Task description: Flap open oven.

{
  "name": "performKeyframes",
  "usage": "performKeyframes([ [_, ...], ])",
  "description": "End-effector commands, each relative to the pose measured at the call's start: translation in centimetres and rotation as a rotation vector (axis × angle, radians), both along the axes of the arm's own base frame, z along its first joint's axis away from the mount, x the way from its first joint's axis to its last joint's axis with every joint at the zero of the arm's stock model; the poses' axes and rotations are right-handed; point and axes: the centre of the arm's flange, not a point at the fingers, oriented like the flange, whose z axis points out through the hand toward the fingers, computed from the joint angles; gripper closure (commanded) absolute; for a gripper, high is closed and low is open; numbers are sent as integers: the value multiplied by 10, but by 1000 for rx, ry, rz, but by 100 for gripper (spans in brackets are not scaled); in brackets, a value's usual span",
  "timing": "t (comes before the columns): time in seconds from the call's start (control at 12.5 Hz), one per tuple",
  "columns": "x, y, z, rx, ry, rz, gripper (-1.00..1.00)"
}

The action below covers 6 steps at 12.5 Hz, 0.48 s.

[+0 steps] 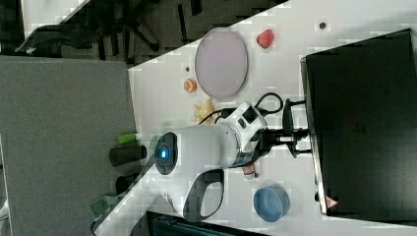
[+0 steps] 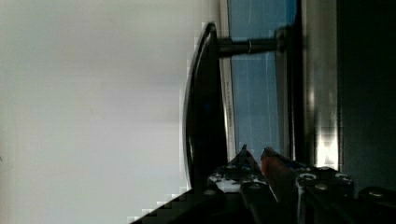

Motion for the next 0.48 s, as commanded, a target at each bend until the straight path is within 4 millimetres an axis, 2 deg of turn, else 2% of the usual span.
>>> performKeyframes([
  [0.08,9,16,3,-13,-7,75,65],
  [0.48,23,68,-11,-146,52,83,65],
])
